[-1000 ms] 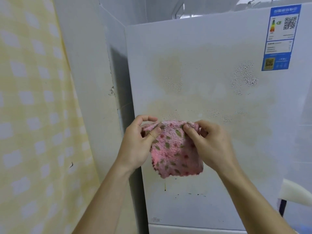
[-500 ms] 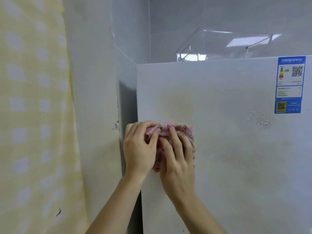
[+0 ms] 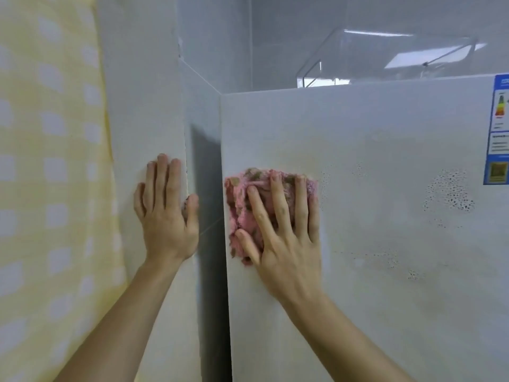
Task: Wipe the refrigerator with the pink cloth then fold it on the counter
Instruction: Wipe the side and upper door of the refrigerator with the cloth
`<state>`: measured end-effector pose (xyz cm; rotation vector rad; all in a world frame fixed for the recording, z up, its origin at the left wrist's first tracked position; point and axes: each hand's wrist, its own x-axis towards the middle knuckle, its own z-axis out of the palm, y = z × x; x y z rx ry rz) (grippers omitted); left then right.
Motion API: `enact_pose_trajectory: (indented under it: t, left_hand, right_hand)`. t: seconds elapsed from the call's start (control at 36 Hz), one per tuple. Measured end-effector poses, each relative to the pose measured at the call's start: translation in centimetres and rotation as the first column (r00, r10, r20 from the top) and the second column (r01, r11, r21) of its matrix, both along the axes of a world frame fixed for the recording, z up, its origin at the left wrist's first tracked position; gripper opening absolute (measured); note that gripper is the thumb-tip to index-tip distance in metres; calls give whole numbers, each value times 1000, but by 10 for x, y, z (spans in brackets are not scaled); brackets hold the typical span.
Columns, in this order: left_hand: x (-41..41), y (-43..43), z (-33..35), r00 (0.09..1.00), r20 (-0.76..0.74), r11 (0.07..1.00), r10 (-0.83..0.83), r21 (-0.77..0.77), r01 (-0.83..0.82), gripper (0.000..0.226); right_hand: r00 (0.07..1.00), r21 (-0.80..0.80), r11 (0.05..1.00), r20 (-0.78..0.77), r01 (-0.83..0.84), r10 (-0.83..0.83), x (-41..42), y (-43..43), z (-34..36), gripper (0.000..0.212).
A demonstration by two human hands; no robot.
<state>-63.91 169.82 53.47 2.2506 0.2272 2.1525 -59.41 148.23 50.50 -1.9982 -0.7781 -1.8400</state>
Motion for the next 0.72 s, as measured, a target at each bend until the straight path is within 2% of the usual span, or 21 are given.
enact_pose_trajectory:
  t: [0.14,0.33,0.5,0.61,0.72]
  left_hand:
    - [3,2,-1,998,57,1000,-3,16,2,64]
    - [2,4,-1,998,56,1000,-20,21,19,64]
    - [4,5,-2,998,68,999,-15,29,13,66]
    - [3,3,-2,998,61,1000,-3,25,1,64]
    - [2,0,-2,998,58,1000,-19,22,17,62]
  right_hand:
    - [994,49,999,113,-1,-5,0,10,44,63]
    - [968,160,987,250,-21,-20,6,22,92,49]
    - [986,107,994,166,-30,12,0,31,60,60]
    - [995,67,998,104,0,-7,0,31,20,59]
    - [994,53,999,105,8,-13,-4,25,18,57]
